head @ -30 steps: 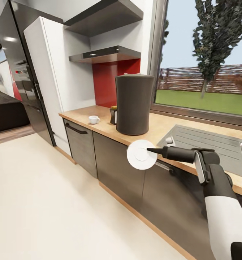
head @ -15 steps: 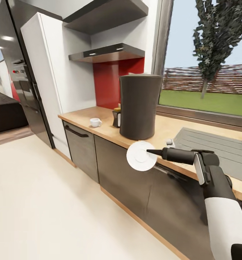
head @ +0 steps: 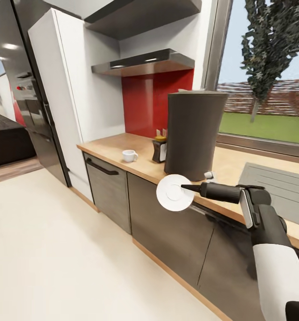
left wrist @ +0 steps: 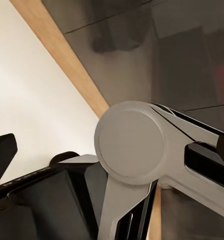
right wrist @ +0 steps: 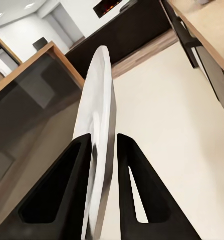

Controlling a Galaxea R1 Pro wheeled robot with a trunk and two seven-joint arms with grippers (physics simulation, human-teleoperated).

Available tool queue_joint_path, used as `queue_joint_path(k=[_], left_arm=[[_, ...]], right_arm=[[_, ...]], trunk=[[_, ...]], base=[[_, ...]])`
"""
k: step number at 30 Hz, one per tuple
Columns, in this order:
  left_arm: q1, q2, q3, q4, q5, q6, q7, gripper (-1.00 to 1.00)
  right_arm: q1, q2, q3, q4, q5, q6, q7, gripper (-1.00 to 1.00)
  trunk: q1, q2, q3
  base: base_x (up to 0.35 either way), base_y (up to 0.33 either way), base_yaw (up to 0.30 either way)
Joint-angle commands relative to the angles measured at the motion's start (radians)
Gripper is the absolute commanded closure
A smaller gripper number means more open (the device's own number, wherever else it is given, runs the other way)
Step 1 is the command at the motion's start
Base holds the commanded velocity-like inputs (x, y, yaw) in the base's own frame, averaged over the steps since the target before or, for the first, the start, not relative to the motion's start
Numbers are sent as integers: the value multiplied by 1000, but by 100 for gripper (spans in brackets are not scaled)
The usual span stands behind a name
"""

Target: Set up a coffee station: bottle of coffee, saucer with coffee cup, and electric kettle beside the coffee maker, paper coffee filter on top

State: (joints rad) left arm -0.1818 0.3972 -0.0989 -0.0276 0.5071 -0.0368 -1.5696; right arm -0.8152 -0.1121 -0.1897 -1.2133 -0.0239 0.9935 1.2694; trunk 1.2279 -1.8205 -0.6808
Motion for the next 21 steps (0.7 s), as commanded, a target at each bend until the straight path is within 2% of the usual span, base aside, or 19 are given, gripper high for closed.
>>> queue_joint_path(k=[1,10,13,21], left_arm=[[-1,0,-8,0,8,-4,-1,-100],[0,1,-8,0,8,-5,-1,-100],[-1,1,-7,0,8,-5,-1,-100],[-1,1,-8,0,8,-5,-1,-100]], right_arm=[[-1,0,-1,0,-4,11,2,100],[-1,0,0,0,-4,11,2,100],[-1,0,0,0,-4,11,2,100],[-1,0,0,0,-4,11,2,100]], trunk=[[0,0,-1],[0,0,-1],[0,0,-1],[0,0,-1]], base=[[203,294,0],[186,295,-49],[89,221,-213],[29,73,-245]])
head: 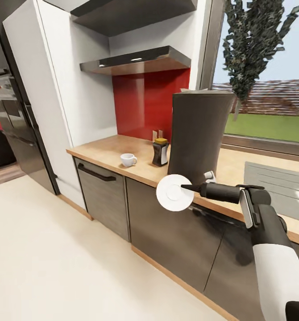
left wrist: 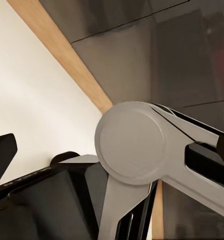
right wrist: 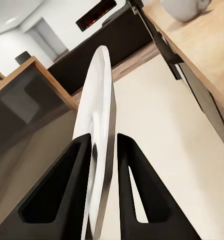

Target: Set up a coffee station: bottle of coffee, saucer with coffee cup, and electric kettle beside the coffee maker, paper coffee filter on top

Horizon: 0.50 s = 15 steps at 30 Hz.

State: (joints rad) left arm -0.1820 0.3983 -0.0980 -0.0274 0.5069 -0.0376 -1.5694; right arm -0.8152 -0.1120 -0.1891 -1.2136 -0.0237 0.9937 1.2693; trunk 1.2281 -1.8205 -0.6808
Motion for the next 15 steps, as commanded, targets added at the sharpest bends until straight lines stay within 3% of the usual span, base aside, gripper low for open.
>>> queue_joint_path(k=[1,15], left_arm=[[0,0,-9,0,8,-4,-1,-100],[-1,0,-8,0,8,-4,-1,-100]], right_arm=[[-1,0,-1,0,-4,11,2,100],[-1,1,0,0,-4,11,2,100]], trunk=[[0,0,-1],[0,0,-1]], base=[[95,181,-113],[148,257,-35]])
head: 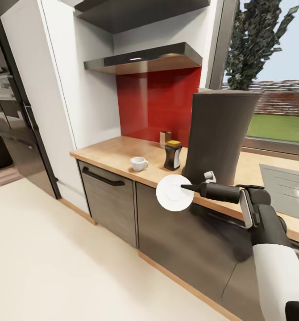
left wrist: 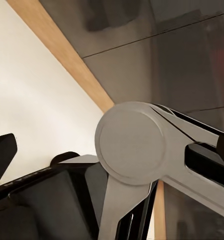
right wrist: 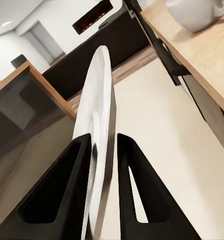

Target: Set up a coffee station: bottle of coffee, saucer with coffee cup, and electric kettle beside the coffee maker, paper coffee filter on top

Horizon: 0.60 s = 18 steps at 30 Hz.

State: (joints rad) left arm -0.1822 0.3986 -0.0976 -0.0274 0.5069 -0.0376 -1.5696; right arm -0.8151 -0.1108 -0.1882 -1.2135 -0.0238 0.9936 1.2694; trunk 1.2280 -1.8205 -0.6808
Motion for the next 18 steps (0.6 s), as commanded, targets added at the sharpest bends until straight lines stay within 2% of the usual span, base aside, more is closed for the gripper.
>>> queue_joint_path(k=[1,18], left_arm=[[0,0,-8,0,8,-4,-1,-100],[0,-1,-10,0,9,1,-1,-100]], right_arm=[[-1,0,0,0,-4,11,2,100],[-1,1,0,1,-3,11,2,100]], trunk=[[0,-1,-1],[0,-1,-1]], base=[[122,238,-163],[67,79,-264]])
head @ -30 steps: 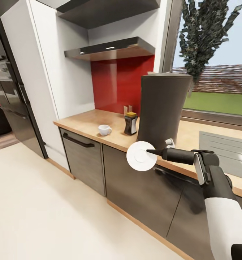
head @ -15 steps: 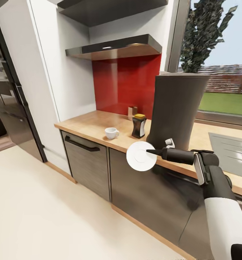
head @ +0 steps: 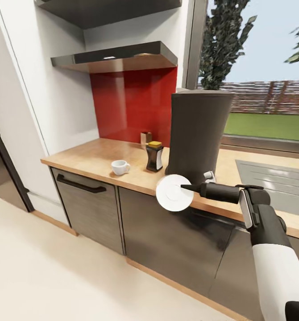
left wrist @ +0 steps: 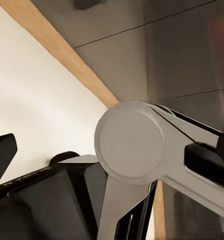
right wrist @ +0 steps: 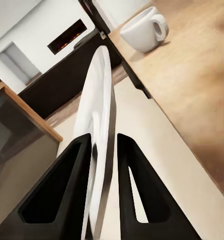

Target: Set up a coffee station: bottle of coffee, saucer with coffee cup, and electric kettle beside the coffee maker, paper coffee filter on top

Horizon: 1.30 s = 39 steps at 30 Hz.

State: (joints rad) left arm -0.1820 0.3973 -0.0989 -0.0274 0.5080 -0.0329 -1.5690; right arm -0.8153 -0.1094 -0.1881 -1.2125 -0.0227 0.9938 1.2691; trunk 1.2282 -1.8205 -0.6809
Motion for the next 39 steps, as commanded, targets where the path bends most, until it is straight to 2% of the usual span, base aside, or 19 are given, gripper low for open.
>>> queue_joint_path(k=[1,6,14,27,39], left_arm=[[0,0,-8,0,9,-3,21,-100],[0,3,-7,0,9,-6,70,-100],[0,5,-6,0,9,-7,46,-100],[-1,5,-5,0,9,-7,44,-100],[0,5,-5,0,9,-6,47,-100]], right_arm=[[-1,0,-1,0,-4,11,3,100],[-1,0,1,1,-2,11,2,100],[-1,2,1,1,-2,11,1,100],[-1,2,1,14,-2,9,0,100],[-1,2,1,14,-2,10,-1,100]], trunk=[[0,0,-1],[0,0,-1],[0,0,-1],[0,0,-1],[0,0,-1]], base=[[15,18,-224],[66,177,-81],[116,289,-7],[114,299,0],[17,192,-23]])
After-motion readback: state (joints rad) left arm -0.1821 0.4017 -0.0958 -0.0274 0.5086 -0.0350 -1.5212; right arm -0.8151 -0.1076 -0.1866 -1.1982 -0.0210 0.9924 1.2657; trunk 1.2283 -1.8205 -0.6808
